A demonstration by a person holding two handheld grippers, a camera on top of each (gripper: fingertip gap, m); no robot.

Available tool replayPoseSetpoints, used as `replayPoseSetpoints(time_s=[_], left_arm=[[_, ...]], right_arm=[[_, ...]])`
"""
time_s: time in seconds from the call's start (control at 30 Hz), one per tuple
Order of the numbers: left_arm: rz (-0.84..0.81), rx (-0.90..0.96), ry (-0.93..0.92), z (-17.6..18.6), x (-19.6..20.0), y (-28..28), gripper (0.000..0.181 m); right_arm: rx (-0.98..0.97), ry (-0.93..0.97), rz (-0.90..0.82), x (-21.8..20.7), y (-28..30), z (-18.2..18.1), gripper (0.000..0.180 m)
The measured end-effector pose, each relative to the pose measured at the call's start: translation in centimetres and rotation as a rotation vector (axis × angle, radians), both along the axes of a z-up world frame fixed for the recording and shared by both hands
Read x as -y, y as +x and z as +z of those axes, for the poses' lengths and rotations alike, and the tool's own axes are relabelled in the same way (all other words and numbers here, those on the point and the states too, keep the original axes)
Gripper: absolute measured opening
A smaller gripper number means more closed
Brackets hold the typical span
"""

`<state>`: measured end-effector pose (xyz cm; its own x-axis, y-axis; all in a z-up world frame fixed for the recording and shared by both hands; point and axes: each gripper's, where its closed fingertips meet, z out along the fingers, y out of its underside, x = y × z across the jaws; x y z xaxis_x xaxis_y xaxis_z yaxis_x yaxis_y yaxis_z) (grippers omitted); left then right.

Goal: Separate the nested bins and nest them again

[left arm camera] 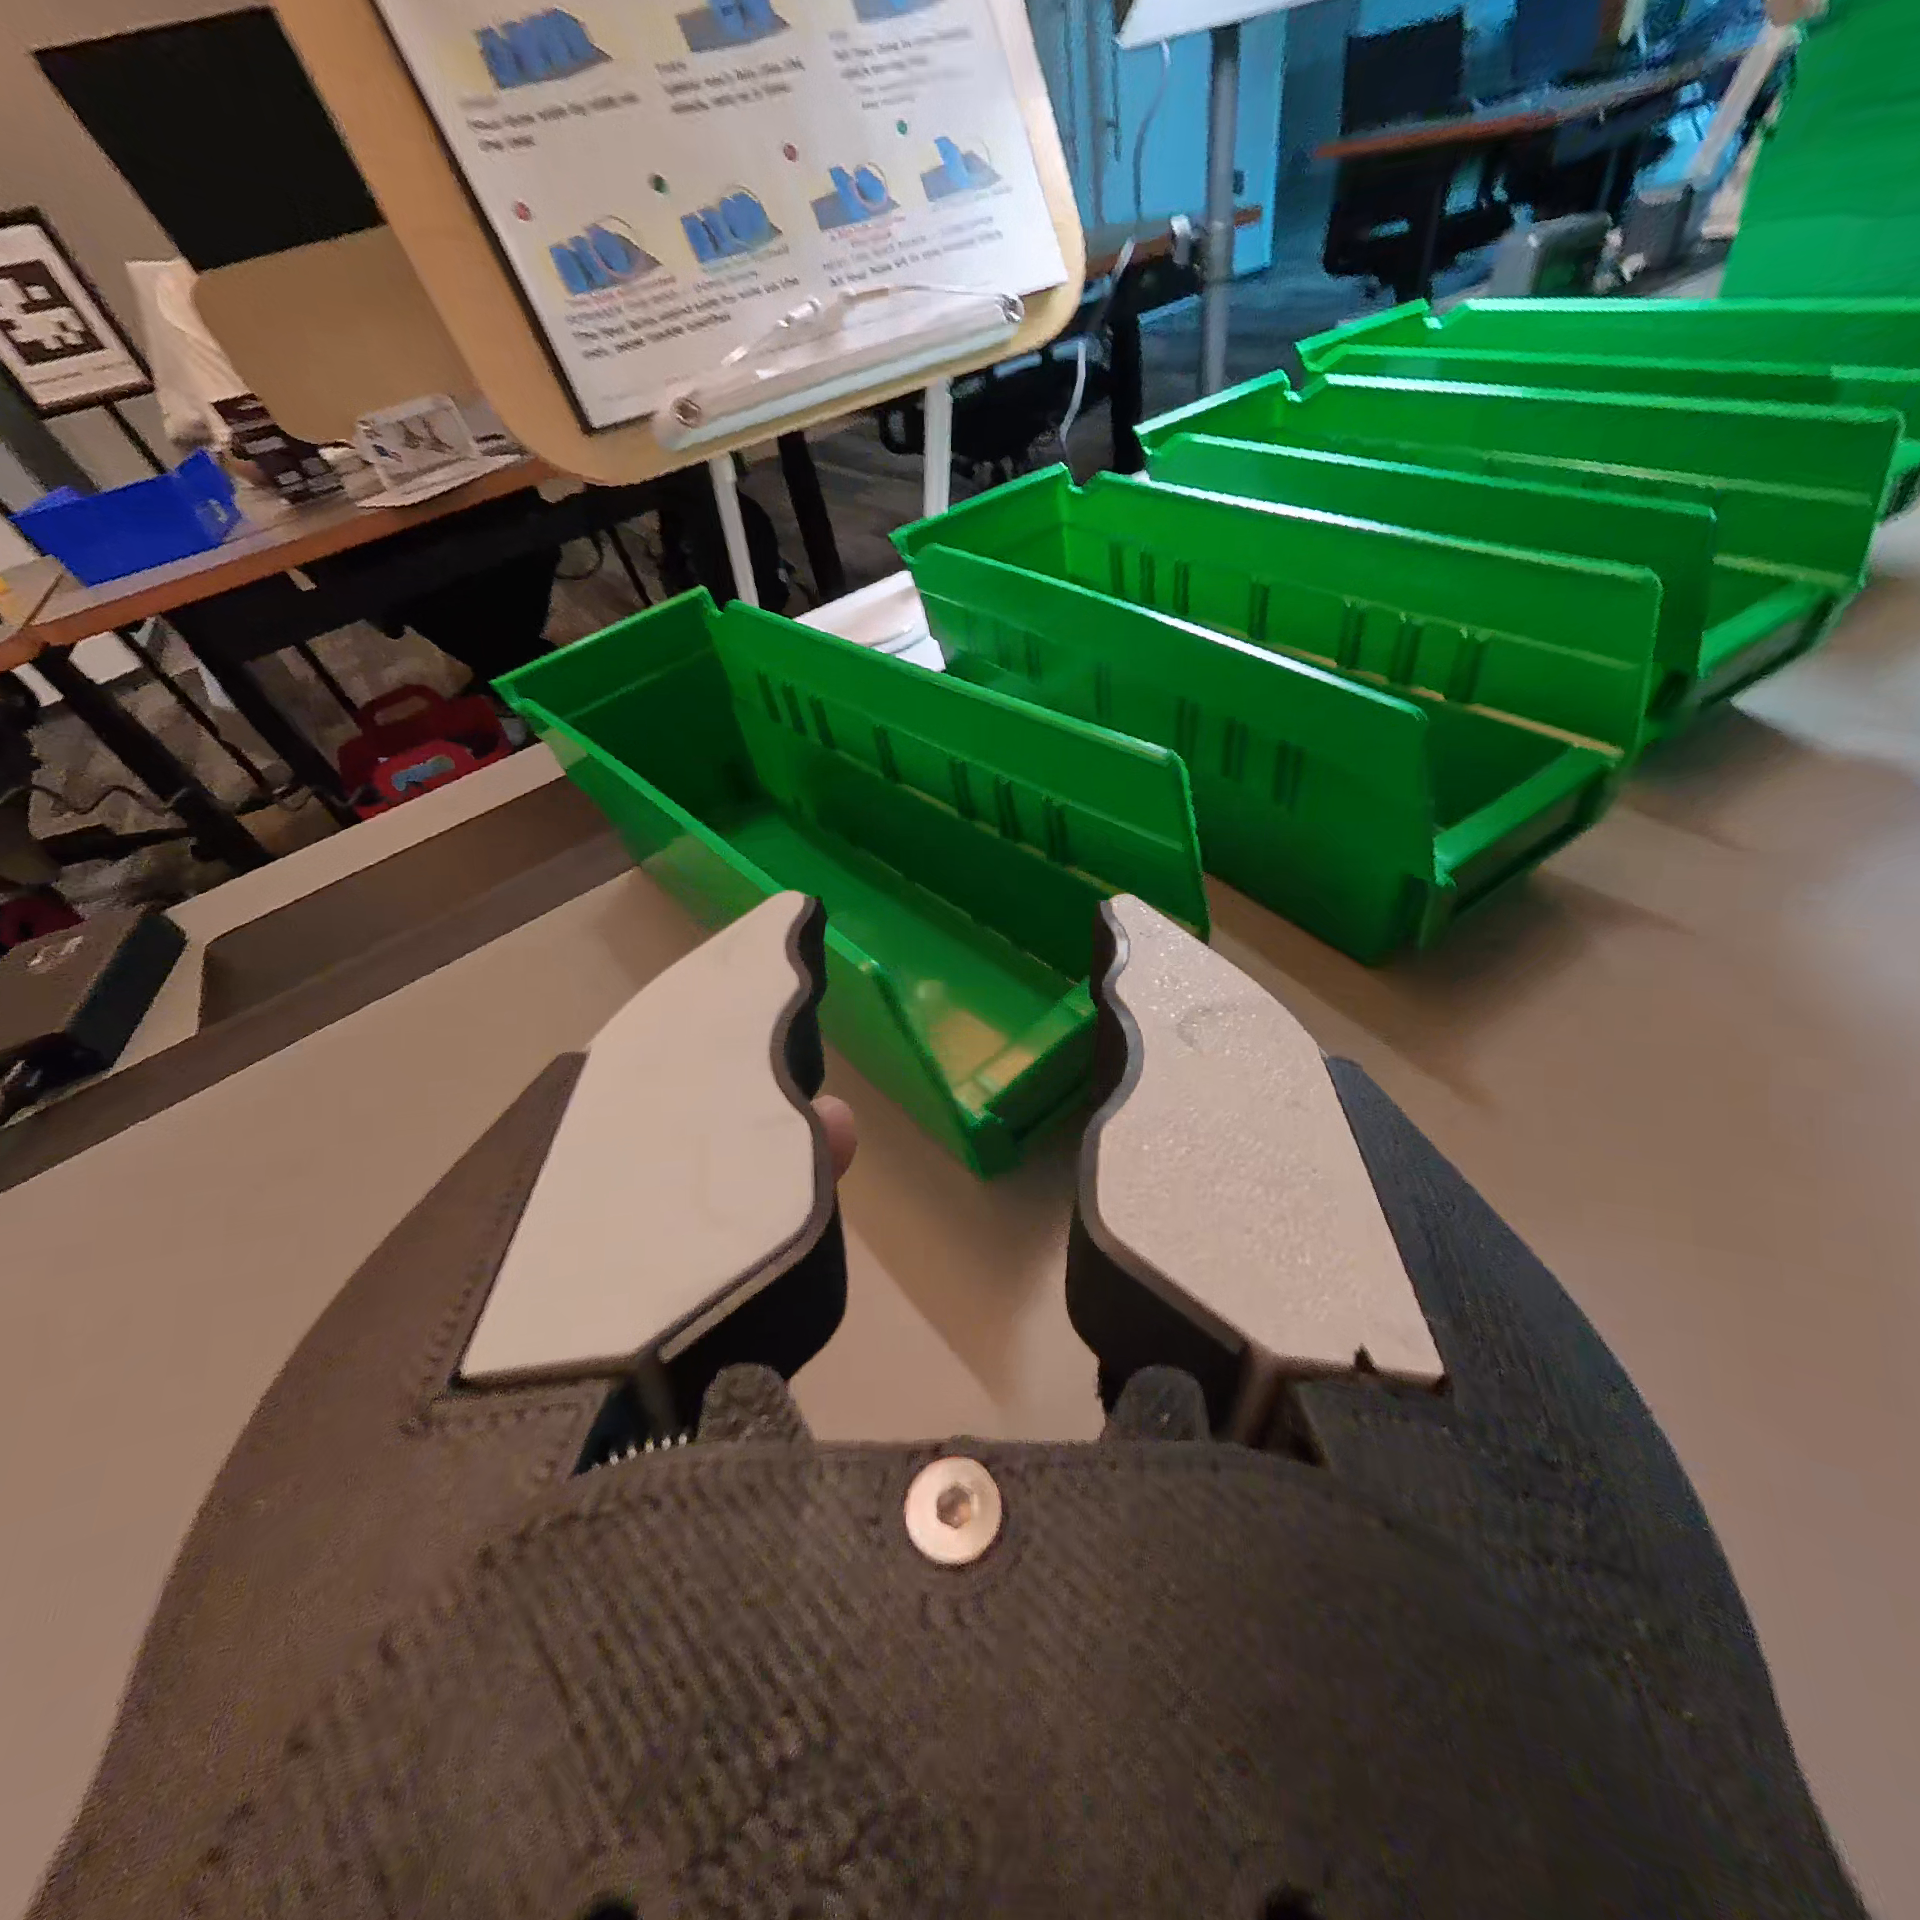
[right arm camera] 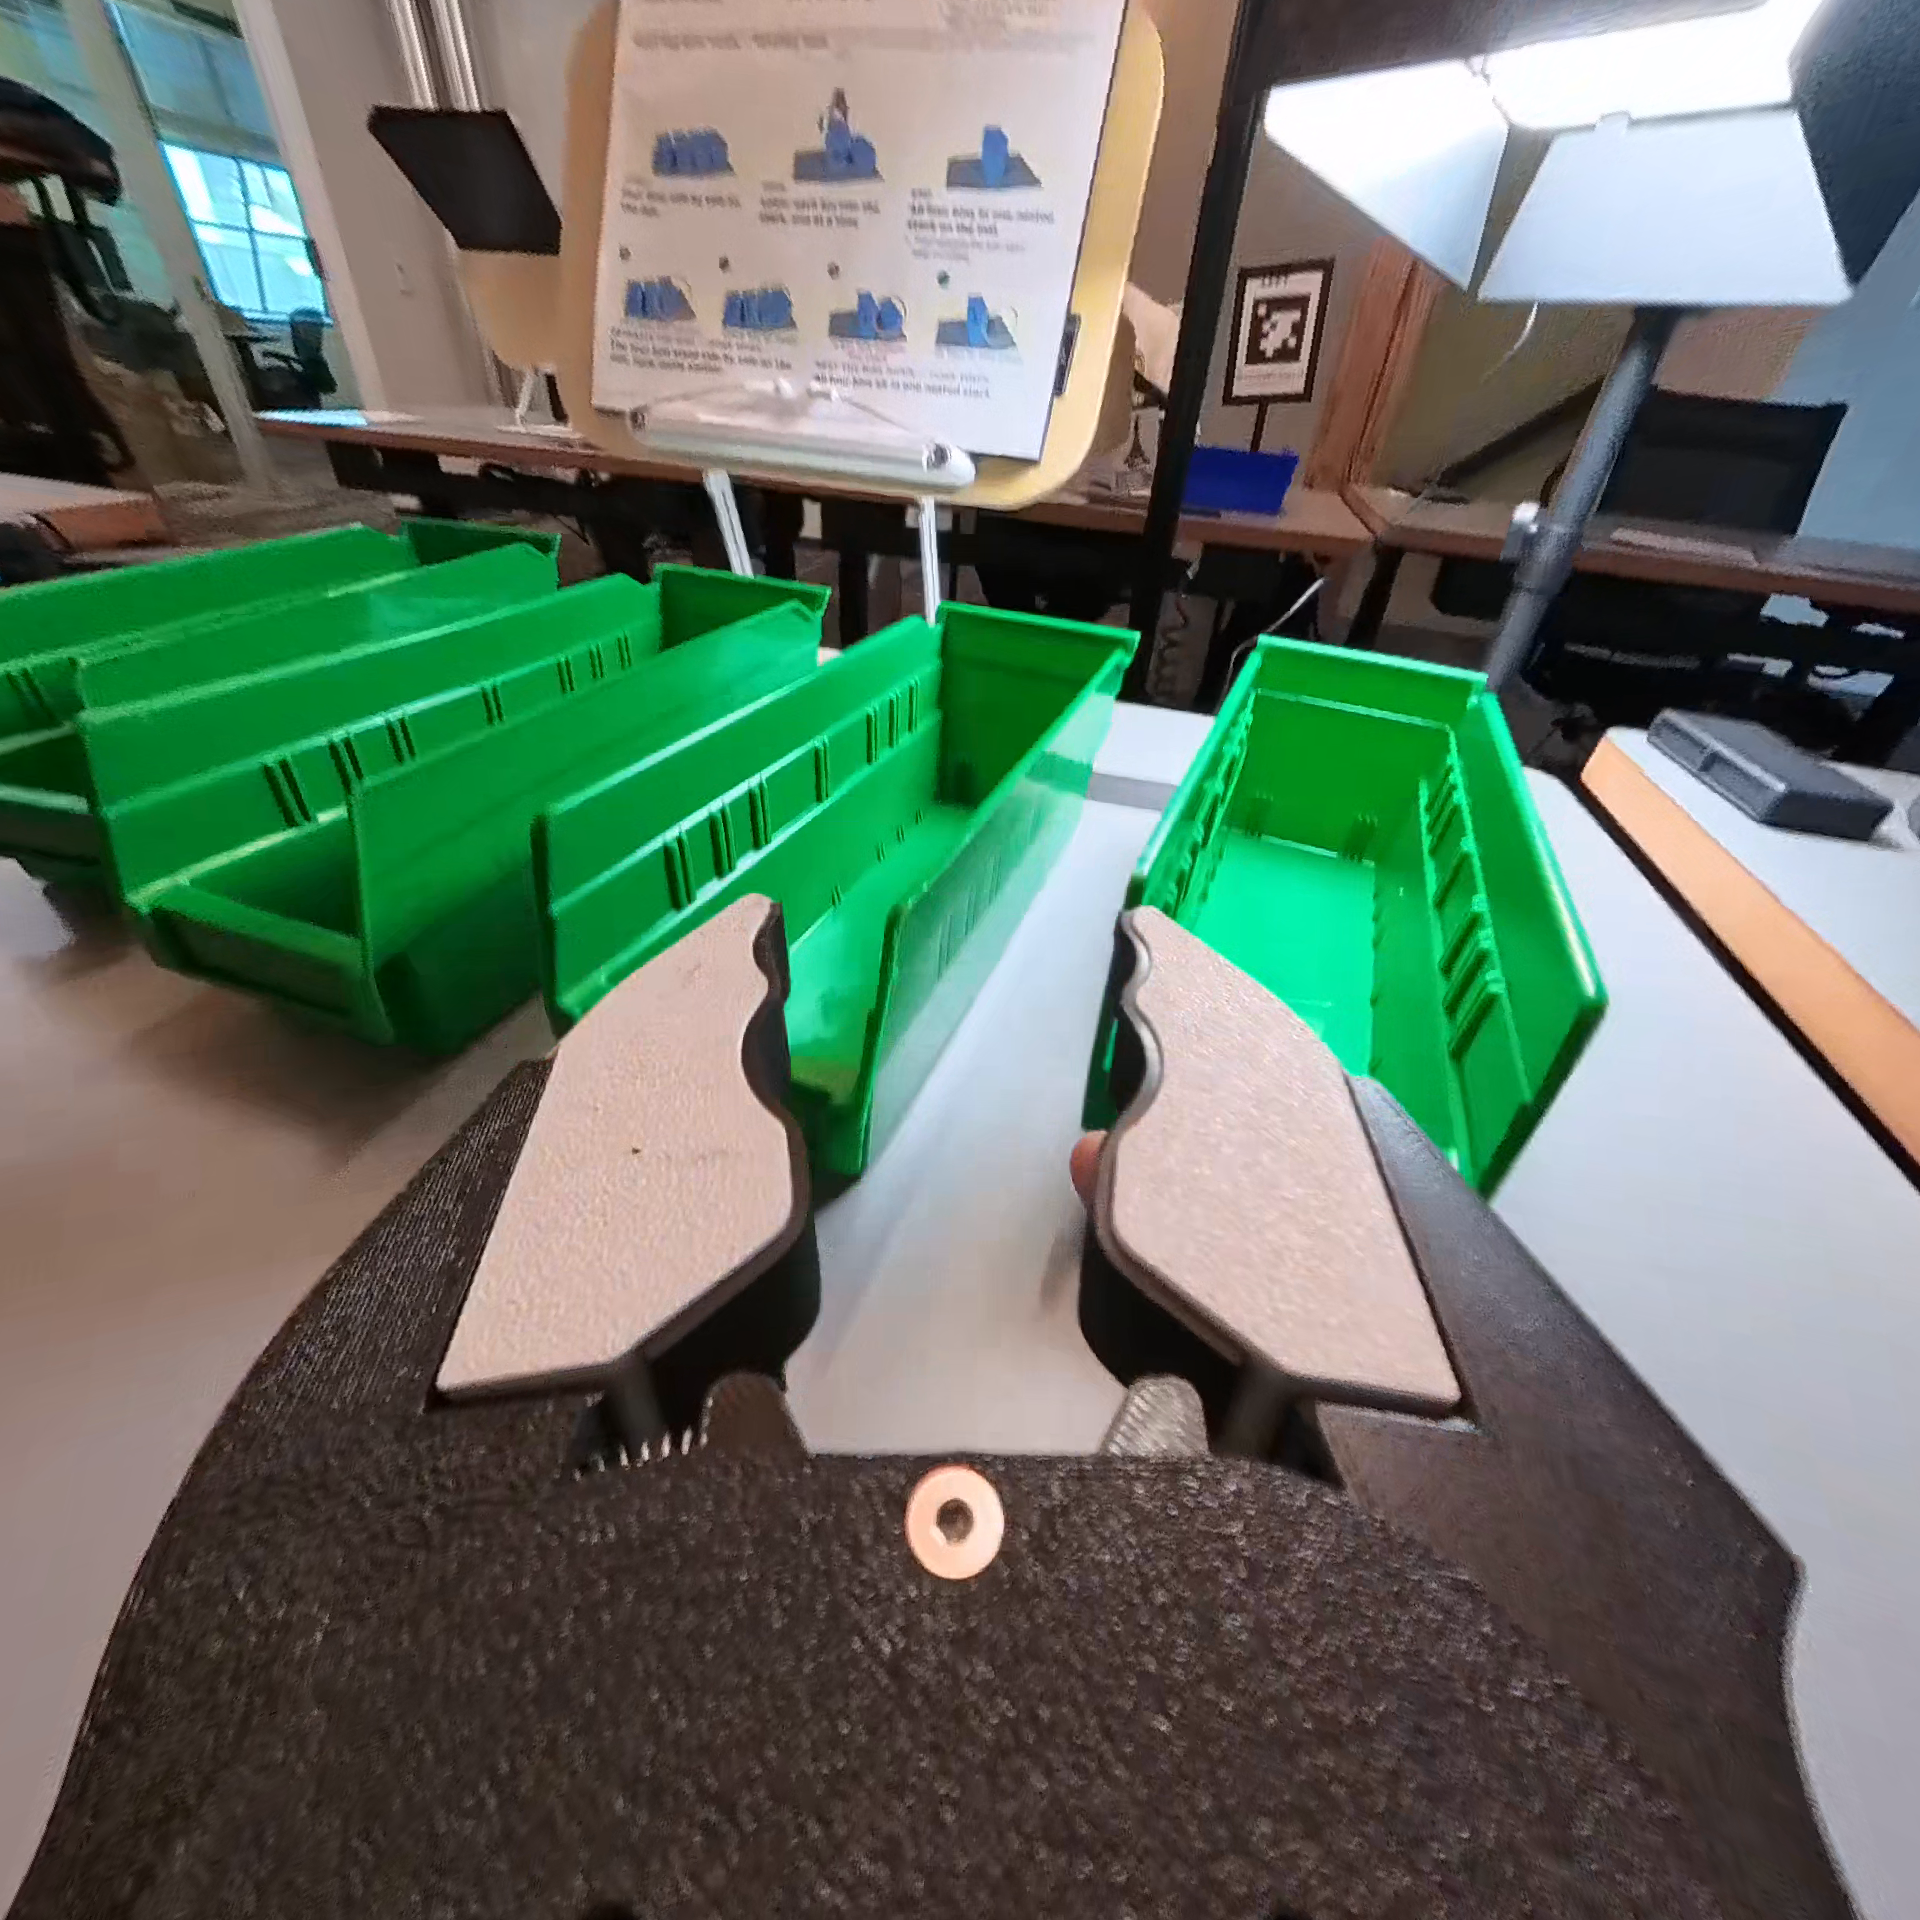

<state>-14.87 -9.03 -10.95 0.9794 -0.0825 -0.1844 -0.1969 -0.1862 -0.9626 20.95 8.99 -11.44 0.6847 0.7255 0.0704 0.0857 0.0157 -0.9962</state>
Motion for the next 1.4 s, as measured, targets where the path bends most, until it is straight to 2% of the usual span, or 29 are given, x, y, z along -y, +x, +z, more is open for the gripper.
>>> replayPoseSetpoints(time_s=[0.17,0.43,0.7,0.77,0.83,1.0,1.2,1.3,1.4], left_arm=[[-0.081,-0.112,-0.124,-2.2,-0.5,2.2,0.039],[-0.163,-0.384,-0.370,-5.5,-2.6,4.0,0.043],[-0.156,-0.665,-0.593,-8.9,-5.1,3.3,0.052],[-0.146,-0.691,-0.628,-9.7,-5.3,2.7,0.047],[-0.148,-0.694,-0.625,-10.1,-5.1,2.4,0.033],[-0.138,-0.693,-0.566,-10.0,-3.3,2.1,0.033],[-0.131,-0.698,-0.535,-10.0,-1.0,2.2,0.033],[-0.123,-0.703,-0.503,-9.9,-0.7,2.2,0.033],[-0.121,-0.707,-0.482,-9.9,-0.7,2.2,0.033]], right_arm=[[0.008,0.012,0.019,0.1,-0.5,-0.7,0.058],[0.014,-0.004,0.041,0.2,-1.3,-1.4,0.057],[0.012,0.014,0.055,0.6,-1.3,-1.2,0.056],[0.015,0.019,0.058,0.7,-1.4,-1.2,0.056],[0.019,0.024,0.058,0.8,-1.3,-1.2,0.055],[0.046,0.032,0.053,0.8,-1.4,-1.4,0.054],[0.166,0.043,0.019,0.6,-2.2,-2.6,0.049],[0.248,0.038,-0.004,0.2,-2.7,-3.6,0.035],[0.343,0.048,-0.045,-1.0,-2.9,-4.7,0.010]])
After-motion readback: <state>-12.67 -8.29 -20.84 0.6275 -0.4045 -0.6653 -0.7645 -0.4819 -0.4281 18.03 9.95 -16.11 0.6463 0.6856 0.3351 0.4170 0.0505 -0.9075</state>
